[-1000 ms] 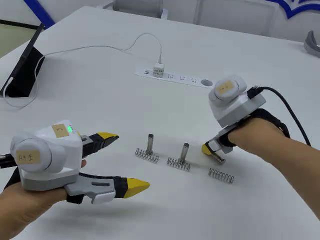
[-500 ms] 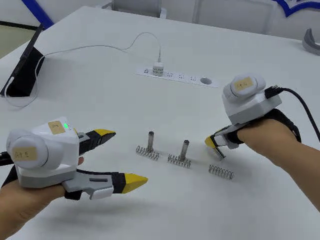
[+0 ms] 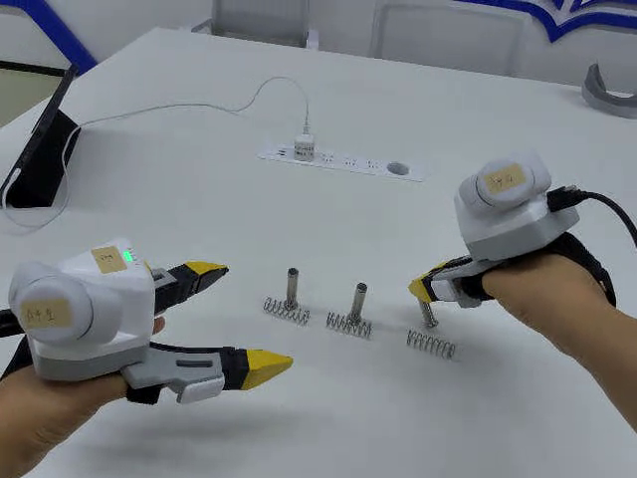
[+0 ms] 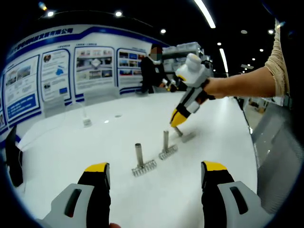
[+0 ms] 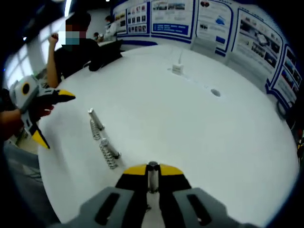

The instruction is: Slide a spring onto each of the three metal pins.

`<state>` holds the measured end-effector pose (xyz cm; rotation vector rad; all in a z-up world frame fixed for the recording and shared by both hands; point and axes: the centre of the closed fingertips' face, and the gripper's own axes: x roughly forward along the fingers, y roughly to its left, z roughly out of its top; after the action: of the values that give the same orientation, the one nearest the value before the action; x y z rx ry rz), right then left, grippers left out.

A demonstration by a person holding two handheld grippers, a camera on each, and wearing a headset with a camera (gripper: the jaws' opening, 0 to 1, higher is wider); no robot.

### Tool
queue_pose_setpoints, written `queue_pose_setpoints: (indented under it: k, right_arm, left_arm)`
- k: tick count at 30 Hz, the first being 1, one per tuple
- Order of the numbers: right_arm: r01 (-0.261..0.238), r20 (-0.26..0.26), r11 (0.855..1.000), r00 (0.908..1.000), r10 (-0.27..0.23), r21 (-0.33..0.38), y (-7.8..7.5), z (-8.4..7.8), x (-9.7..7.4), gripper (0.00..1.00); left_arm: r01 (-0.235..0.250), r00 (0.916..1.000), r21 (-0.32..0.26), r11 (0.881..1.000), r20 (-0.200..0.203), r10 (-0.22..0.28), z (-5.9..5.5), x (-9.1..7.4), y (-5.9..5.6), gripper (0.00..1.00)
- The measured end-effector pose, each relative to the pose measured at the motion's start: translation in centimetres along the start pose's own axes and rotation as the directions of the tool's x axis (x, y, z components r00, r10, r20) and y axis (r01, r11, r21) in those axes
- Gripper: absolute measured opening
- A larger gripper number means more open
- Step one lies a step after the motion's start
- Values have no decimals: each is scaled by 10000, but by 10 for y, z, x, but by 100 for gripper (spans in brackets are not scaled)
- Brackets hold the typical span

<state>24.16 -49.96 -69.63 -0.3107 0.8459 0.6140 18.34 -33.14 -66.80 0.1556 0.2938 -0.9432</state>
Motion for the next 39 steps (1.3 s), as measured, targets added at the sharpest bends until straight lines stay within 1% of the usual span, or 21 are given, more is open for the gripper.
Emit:
queue_pose_setpoints:
  k: [3, 7, 16, 23, 27, 39]
  right_arm:
    - [27, 240, 10000, 9997, -29, 85, -1, 1, -3, 9]
    - [19, 316, 9997, 9995, -27, 250, -2, -3, -7, 9]
    - [-21, 540, 9991, 9985, -1, 415, 0, -8, -13, 9]
    - [-23, 582, 9995, 9983, 4, 330, 0, -12, -16, 9]
    - [-1, 572, 9999, 9984, -7, 153, 2, -13, -17, 9]
    - [14, 611, 10000, 9981, -11, -47, 4, -16, -17, 10]
  left_arm:
    - [-30, 10000, 32, 10000, 18, 30, 1, 0, 1, 80]
    - [-38, 10000, 64, 10000, 46, 38, 3, -1, 0, 80]
    - [-58, 10000, 64, 10000, 44, 58, 3, -2, -2, 80]
    - [-90, 9999, 70, 9999, 50, 89, 4, -3, -4, 80]
    - [-110, 9999, 45, 9999, 75, 109, 4, -3, -5, 80]
    - [-25, 10000, 101, 9999, 71, 24, 5, -4, -8, 80]
